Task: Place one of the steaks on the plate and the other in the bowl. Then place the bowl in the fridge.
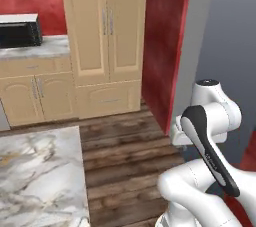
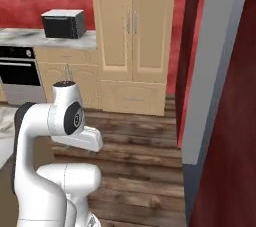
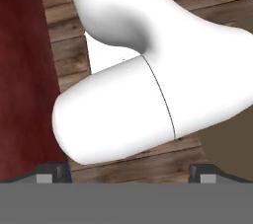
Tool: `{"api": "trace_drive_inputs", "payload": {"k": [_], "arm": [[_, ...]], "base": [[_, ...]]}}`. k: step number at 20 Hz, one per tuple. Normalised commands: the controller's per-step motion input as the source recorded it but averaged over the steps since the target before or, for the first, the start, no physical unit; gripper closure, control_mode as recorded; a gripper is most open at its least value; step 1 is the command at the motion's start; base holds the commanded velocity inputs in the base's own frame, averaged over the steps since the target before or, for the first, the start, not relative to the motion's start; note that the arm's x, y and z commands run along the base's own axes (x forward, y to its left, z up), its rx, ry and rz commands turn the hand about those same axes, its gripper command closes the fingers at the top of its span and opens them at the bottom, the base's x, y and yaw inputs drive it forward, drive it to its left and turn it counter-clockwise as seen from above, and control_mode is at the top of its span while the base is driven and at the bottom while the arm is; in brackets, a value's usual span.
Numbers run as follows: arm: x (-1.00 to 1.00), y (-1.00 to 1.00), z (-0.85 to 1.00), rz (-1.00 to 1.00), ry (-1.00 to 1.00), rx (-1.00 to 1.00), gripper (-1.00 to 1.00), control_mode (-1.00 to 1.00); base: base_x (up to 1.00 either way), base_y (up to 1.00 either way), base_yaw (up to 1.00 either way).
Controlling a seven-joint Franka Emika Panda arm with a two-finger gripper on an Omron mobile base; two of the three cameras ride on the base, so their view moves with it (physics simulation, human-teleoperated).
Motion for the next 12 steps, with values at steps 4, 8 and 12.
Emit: {"api": "trace_drive_inputs", "payload": {"k": [4,8,12], "arm": [[0.0,0.0,0.0,0.0,0.0,0.0,-1.0,1.0],[0.0,0.0,0.0,0.0,0.0,0.0,-1.0,1.0],[0.0,0.0,0.0,0.0,0.0,0.0,-1.0,1.0]], "base": [[0.99,-0.15,0.32],[1.0,-0.06,0.33],[1.0,-0.16,0.35]]}}
